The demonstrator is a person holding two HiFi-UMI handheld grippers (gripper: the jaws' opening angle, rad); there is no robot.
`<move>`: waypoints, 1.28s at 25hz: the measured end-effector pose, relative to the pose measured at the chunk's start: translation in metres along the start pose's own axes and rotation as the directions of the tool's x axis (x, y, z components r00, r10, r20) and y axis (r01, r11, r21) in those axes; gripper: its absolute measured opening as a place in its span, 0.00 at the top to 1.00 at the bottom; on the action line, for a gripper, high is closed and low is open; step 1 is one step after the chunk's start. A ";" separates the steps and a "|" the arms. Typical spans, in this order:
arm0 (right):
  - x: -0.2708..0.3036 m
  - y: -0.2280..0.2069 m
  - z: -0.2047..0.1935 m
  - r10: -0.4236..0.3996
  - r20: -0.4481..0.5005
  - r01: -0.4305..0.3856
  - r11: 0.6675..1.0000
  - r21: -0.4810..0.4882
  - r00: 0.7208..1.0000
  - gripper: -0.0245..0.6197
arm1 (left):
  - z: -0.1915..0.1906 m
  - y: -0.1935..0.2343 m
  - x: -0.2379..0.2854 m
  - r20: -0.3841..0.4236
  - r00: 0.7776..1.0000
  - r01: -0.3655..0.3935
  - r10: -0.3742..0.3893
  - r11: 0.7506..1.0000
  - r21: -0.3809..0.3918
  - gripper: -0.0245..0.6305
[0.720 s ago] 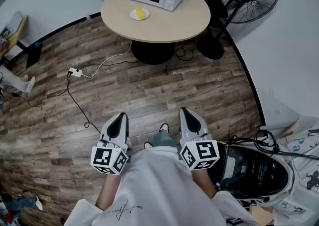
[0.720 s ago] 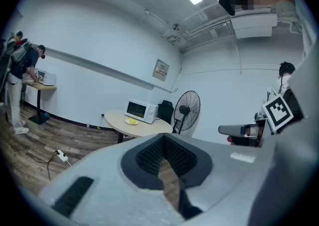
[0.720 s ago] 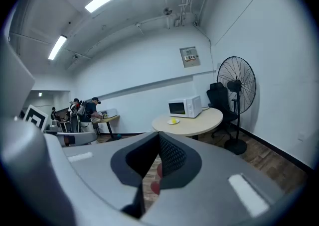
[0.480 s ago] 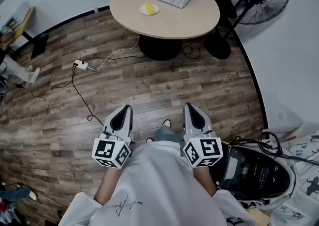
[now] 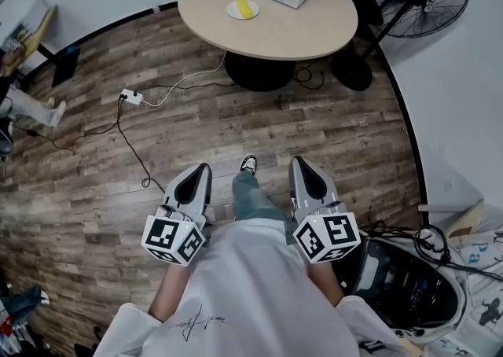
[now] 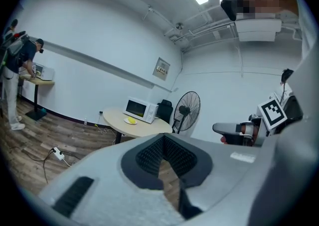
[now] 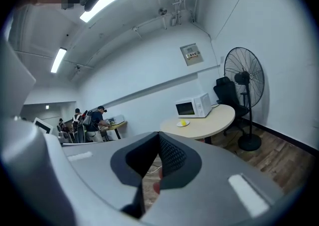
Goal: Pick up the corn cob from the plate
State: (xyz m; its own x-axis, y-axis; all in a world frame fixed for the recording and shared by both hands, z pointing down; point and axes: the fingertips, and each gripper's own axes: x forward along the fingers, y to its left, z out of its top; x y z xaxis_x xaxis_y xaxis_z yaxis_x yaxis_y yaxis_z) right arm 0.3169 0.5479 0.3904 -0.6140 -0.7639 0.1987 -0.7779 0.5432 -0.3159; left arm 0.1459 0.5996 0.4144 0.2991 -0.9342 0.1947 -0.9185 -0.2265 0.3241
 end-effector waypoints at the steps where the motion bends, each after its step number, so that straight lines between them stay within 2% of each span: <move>1: 0.008 0.000 0.000 0.019 -0.003 -0.019 1.000 0.002 1.000 0.94 | 0.001 0.003 0.005 -0.002 1.000 0.002 -0.002 1.000 0.001 0.96; 3: 0.026 -0.004 0.001 0.039 -0.011 -0.039 0.999 0.002 0.999 0.94 | 0.004 0.010 0.018 -0.007 1.000 0.006 -0.006 1.000 0.001 0.96; 8: 0.064 -0.016 0.009 -0.007 -0.033 0.006 0.999 -0.033 0.999 0.95 | 0.021 0.032 0.040 -0.014 1.000 -0.006 0.006 1.000 0.001 0.96; 15: 0.130 -0.025 0.024 0.064 -0.056 -0.067 0.997 -0.044 0.996 0.95 | 0.046 0.064 0.095 -0.031 0.999 -0.012 0.012 1.000 0.005 0.96; 22: 0.193 -0.051 0.046 0.078 -0.078 -0.079 0.997 -0.012 0.994 0.95 | 0.070 0.086 0.158 -0.047 0.999 0.020 -0.020 1.000 0.014 0.96; 27: 0.231 -0.076 0.059 0.071 -0.070 -0.069 0.997 0.031 0.995 0.94 | 0.089 0.103 0.199 -0.044 0.999 0.017 -0.017 1.000 0.002 0.96; 32: 0.266 -0.097 0.070 0.063 -0.060 -0.060 0.997 0.046 0.996 0.94 | 0.099 0.119 0.238 -0.053 0.999 0.013 -0.012 1.000 0.020 0.96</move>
State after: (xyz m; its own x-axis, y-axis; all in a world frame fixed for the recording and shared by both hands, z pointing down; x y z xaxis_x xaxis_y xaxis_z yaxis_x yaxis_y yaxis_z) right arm 0.2386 0.2677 0.4089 -0.6687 -0.7060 0.2333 -0.7325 0.5717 -0.3697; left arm 0.0821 0.3236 0.4078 0.3236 -0.9153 0.2397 -0.9196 -0.2445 0.3077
